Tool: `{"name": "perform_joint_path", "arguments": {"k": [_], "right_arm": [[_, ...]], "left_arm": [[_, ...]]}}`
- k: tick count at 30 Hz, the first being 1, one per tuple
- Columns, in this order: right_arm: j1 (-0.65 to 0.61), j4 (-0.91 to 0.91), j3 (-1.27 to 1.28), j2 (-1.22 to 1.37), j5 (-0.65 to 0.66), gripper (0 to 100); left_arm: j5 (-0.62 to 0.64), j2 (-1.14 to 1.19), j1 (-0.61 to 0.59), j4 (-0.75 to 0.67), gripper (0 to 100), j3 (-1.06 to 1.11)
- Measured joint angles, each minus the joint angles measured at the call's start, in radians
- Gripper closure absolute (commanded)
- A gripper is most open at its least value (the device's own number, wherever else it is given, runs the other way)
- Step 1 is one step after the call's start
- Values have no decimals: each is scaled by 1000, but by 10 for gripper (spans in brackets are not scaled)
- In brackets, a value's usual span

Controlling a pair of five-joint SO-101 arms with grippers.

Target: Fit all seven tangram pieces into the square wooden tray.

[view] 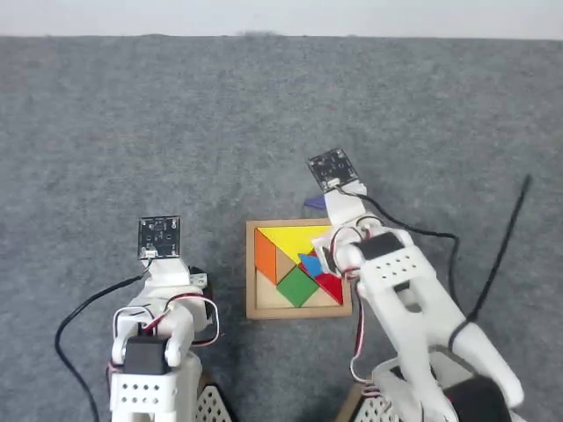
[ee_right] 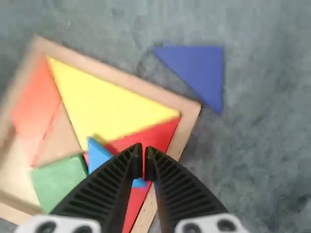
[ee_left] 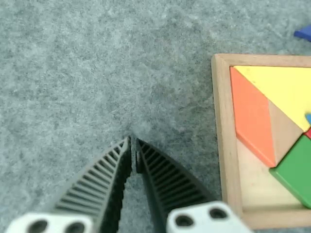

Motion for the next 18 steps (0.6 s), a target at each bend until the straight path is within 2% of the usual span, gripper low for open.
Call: {"name": "perform_joint_path", "arguments": {"k": [5,11,18], "right_arm": [[-8,5,0,31,11,992],[-78,61,0,32,14,992],[-81,135,0,32,38,992]], "left_arm": [[0,0,0,0,987,0],[0,0,0,0,987,0],[0,0,0,0,987,0]]}}
